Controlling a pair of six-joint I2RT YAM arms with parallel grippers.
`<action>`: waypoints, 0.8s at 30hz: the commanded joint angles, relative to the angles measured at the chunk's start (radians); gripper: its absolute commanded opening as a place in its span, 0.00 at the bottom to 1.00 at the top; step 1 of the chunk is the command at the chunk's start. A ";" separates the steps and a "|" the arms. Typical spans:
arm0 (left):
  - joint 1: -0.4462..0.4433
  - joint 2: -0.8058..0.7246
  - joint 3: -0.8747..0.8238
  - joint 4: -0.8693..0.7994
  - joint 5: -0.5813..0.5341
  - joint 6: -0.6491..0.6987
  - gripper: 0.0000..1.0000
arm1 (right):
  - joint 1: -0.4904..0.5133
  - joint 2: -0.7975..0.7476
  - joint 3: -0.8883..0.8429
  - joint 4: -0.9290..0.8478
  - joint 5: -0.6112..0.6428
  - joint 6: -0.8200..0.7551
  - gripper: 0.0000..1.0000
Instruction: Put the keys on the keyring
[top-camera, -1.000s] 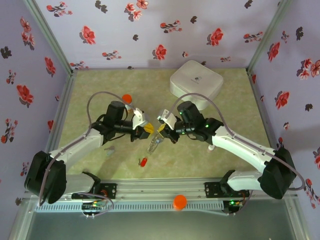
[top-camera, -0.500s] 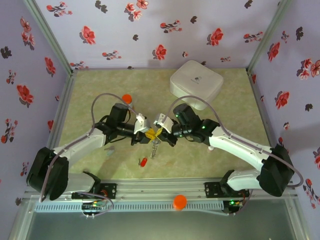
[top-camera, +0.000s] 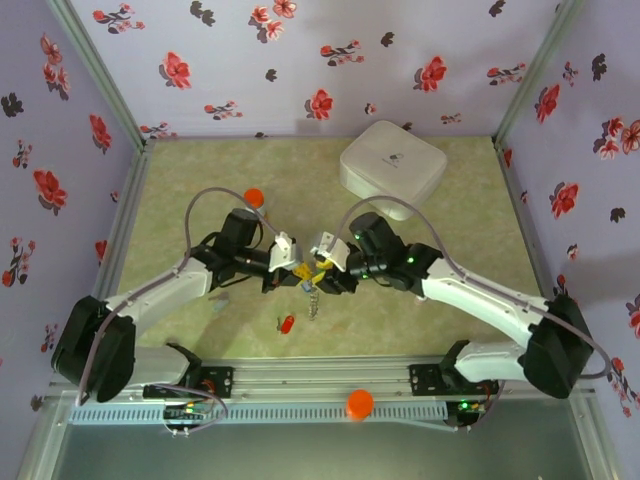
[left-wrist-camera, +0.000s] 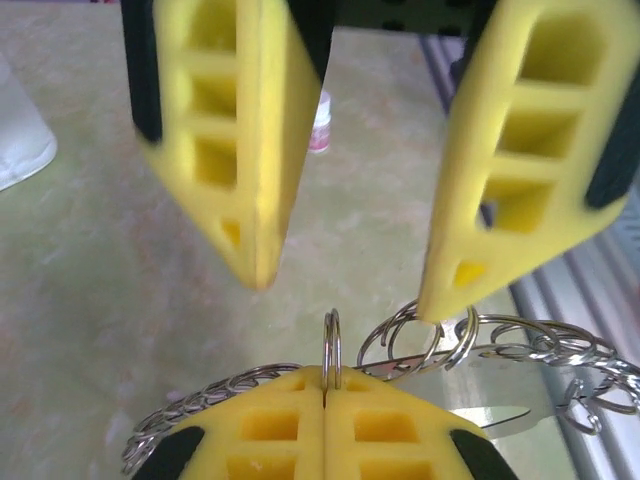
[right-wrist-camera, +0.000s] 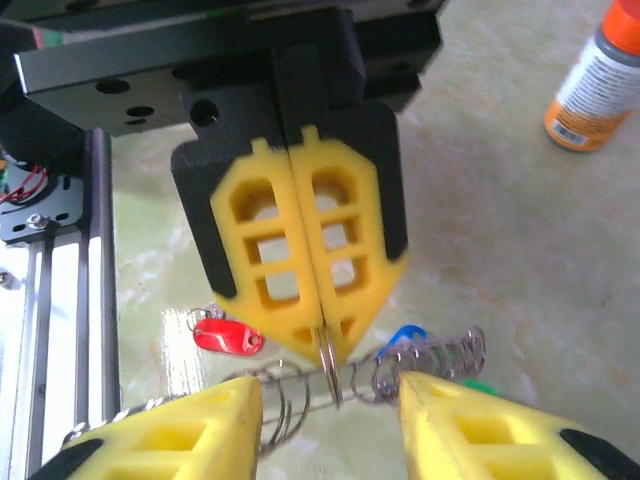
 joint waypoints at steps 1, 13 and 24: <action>-0.043 -0.078 0.030 -0.056 -0.178 0.100 0.00 | -0.007 -0.132 -0.054 0.042 0.153 -0.038 0.47; -0.189 -0.110 0.187 -0.347 -0.496 0.258 0.00 | -0.006 -0.222 -0.211 0.205 0.086 -0.265 0.36; -0.209 -0.111 0.140 -0.277 -0.459 0.193 0.00 | 0.005 -0.126 -0.302 0.482 0.045 -0.189 0.28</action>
